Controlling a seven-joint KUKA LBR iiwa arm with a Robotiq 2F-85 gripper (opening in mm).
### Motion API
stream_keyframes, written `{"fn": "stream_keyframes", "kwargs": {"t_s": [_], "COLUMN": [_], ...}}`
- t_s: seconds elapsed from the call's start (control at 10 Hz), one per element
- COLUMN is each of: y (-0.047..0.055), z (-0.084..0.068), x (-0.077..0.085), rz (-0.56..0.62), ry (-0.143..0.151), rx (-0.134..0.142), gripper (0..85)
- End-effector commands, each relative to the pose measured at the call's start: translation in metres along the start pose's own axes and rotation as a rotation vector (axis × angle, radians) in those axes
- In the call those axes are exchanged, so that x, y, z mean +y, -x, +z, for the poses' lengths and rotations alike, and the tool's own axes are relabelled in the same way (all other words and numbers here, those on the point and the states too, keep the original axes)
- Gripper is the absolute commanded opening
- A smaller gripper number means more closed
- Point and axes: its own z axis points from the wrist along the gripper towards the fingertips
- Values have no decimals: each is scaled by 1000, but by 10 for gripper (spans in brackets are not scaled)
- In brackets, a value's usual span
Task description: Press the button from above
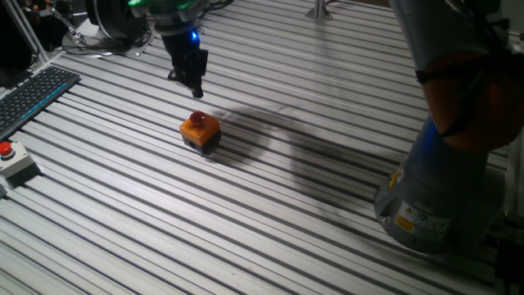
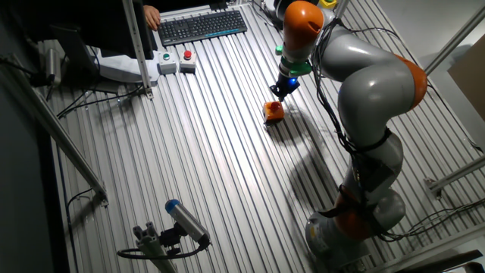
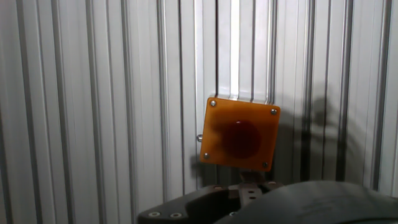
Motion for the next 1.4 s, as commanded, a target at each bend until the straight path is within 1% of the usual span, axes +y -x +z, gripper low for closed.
{"fn": "stream_keyframes", "kwargs": {"t_s": [0.0, 0.3, 0.5, 0.6, 0.7, 0.8, 0.9, 1.0, 1.1, 1.2, 1.3], "y": [0, 0, -2, -2, -2, -2, -2, -2, -2, -2, -2], "z": [3, 9, 15, 15, 15, 15, 15, 15, 15, 15, 15], "x": [0, 0, -2, -2, -2, -2, -2, -2, -2, -2, -2], "rz": [0, -2, -4, -7, 12, 37, 31, 34, 20, 14, 6], "ry": [0, 3, 9, 8, 24, 39, 20, 2, -28, -39, -56], "rx": [2, 8, 12, 21, 33, 53, 76, 84, 102, 84, 60], "gripper": [0, 0, 0, 0, 0, 0, 0, 0, 0, 0, 0]}}
